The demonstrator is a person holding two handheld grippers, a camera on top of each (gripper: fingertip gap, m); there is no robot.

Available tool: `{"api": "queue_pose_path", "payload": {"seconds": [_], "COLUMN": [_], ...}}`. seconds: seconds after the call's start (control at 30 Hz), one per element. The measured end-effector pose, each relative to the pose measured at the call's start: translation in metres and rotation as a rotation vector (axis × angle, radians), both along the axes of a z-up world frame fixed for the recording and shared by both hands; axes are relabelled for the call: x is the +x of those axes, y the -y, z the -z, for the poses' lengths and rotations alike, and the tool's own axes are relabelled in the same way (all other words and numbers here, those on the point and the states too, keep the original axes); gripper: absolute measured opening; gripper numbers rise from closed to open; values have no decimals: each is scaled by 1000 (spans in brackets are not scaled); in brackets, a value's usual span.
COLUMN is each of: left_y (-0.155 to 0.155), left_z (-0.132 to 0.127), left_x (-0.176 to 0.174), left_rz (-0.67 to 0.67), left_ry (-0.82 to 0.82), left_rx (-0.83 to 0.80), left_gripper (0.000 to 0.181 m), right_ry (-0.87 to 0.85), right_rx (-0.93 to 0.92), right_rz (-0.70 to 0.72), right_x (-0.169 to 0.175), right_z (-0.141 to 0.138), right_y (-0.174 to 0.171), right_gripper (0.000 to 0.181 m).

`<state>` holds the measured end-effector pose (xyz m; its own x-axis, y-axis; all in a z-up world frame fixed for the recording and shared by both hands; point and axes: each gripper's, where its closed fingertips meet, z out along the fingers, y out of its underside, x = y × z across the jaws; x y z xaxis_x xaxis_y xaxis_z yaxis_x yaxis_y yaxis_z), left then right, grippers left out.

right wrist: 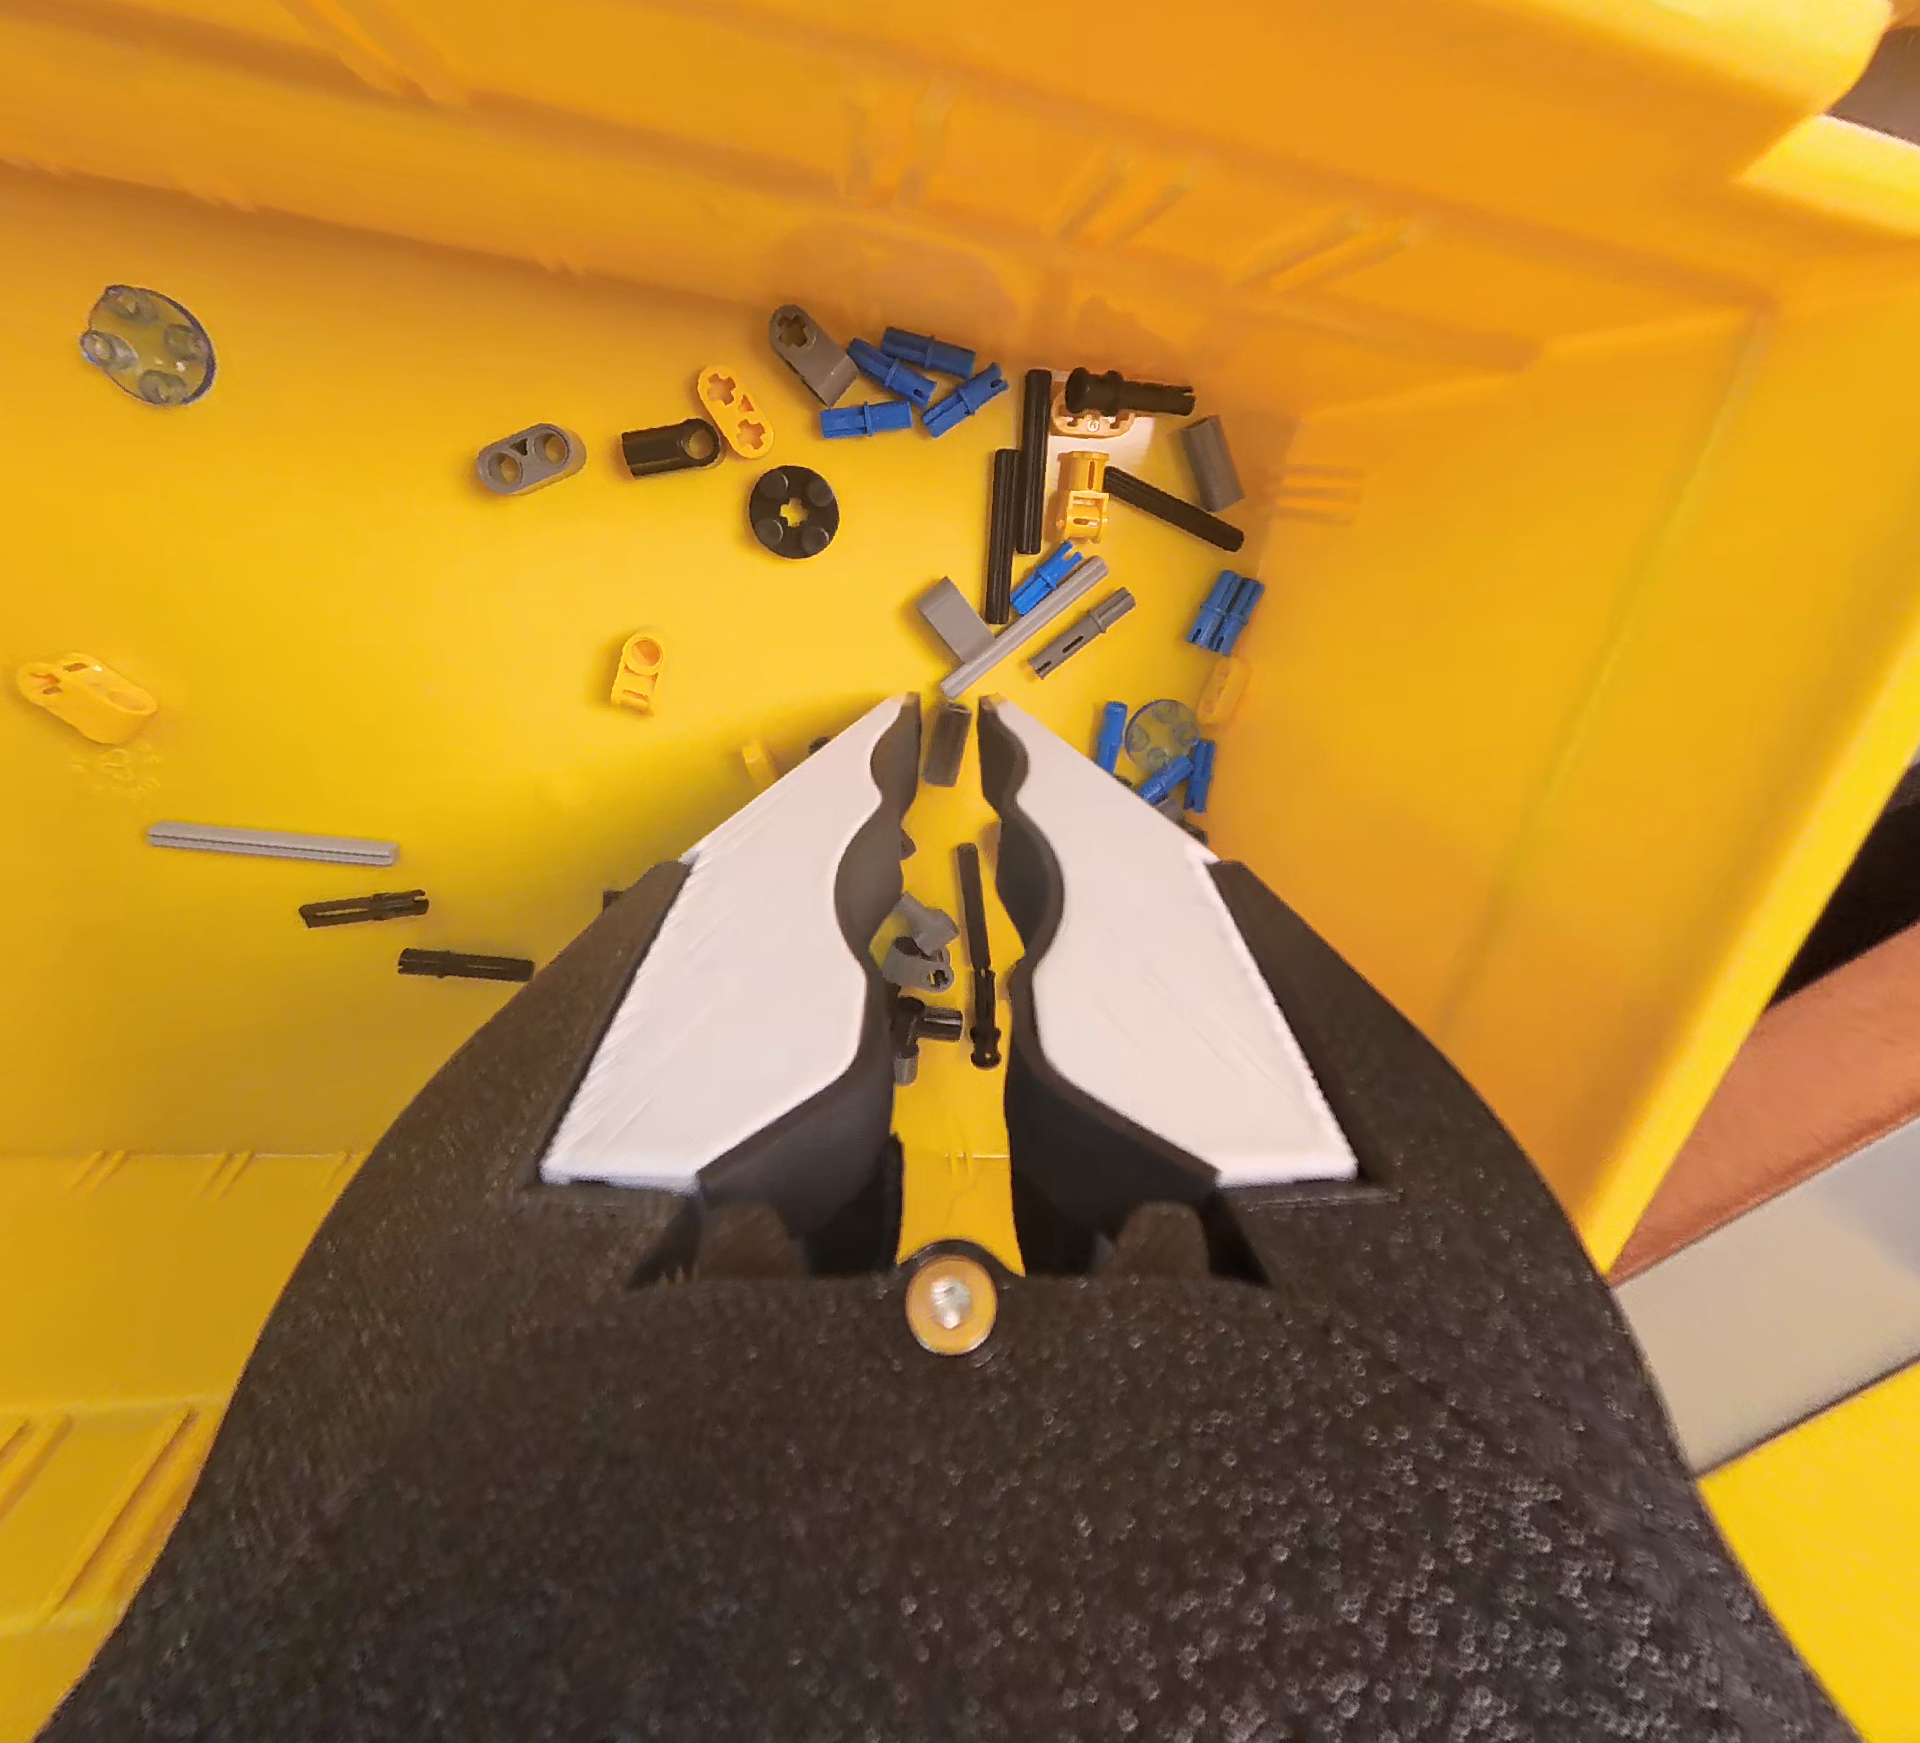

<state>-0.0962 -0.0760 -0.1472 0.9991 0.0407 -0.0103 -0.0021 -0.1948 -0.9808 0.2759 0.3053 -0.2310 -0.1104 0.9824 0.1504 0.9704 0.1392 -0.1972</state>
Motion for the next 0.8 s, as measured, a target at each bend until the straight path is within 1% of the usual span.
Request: {"api": "queue_pose_path", "payload": {"seconds": [0.17, 0.4, 0.47, 0.57, 0.8], "left_y": [1, 1, 1, 1, 1], "left_z": [-1, -1, -1, 0, 0], "left_x": [0, 0, 0, 0, 0], "left_rz": [-1, 0, 0, 0, 1], "left_ry": [1, 2, 2, 4, 4], "left_rx": [4, 3, 3, 2, 1], "left_gripper": [42, 42, 42, 42, 42], "right_ry": [17, 34, 43, 46, 44], "right_rx": [12, 0, -6, -11, -16], "right_rz": [9, 25, 24, 19, 14], "right_x": [3, 8, 9, 9, 8], "right_z": [1, 4, 5, 6, 6], "right_y": [-3, -3, -2, -1, 0], "right_gripper": [17, 18, 16, 8, 7]}}
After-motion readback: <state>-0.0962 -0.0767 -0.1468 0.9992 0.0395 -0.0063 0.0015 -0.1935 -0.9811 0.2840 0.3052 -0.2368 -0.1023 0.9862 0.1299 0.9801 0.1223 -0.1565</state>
